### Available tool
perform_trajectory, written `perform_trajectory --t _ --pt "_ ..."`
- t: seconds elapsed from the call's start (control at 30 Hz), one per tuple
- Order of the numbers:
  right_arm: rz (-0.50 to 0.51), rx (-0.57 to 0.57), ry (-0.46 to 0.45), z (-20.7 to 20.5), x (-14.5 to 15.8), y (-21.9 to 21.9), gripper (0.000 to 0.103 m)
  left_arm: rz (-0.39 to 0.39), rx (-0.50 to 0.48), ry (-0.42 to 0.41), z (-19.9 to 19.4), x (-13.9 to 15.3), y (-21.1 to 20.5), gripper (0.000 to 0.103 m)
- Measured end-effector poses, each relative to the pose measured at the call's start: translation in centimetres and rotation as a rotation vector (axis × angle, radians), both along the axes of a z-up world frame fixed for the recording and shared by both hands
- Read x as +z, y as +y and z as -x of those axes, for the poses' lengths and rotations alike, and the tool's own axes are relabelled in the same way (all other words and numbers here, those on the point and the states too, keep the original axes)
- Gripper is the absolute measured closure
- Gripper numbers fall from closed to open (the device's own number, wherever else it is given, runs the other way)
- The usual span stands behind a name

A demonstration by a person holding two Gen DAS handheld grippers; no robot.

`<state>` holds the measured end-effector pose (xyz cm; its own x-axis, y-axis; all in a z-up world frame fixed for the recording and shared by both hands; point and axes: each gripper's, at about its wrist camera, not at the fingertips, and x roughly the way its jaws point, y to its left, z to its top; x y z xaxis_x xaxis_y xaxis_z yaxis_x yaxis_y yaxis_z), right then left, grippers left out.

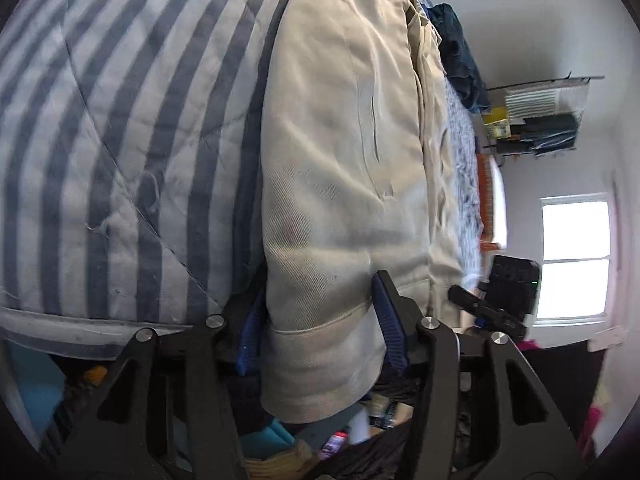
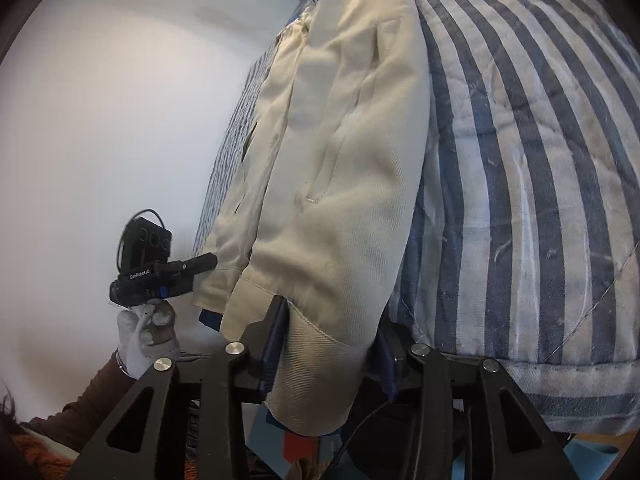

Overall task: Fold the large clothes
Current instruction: 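Lift the hem with both tools and fold it toward the blue collar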

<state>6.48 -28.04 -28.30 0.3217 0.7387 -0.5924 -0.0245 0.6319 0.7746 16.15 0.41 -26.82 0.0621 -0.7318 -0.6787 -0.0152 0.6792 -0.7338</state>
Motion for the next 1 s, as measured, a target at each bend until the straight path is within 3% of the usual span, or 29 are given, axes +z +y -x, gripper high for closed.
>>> perform_trajectory --t 0.07,0.1,0.2,0.37,0.57,0.8,1.0 --pt "-0.027 0.000 0.010 0.0 -0.2 -0.4 0.060 0.003 -0.009 0.000 -0.1 0.0 0.0 0.055" --pt "-0.036 -0.002 0.014 0.0 -0.3 -0.4 0.060 -0.001 -0.015 -0.002 0.0 0.1 -0.1 0.074" --pt "-0.043 -0.018 0.008 0.0 0.1 -0.6 0.071 0.019 -0.015 -0.023 0.2 0.9 -0.6 0.087" --pt "-0.128 -0.067 -0.046 0.2 1.4 -1.7 0.082 0.086 0.010 -0.057 -0.2 3.4 -1.0 0.089" --pt "-0.141 -0.121 -0.132 -1.0 5.1 -2.6 0.085 0.112 0.037 -0.131 -1.9 7.0 -1.8 0.091" --pt "-0.076 -0.230 -0.133 -5.3 9.0 -4.0 0.087 0.087 0.100 -0.173 -6.0 10.3 -2.7 0.091" --pt "0.034 -0.270 -0.078 -10.3 10.0 -4.6 0.088 0.035 0.138 -0.159 -10.3 9.9 -3.2 0.091"
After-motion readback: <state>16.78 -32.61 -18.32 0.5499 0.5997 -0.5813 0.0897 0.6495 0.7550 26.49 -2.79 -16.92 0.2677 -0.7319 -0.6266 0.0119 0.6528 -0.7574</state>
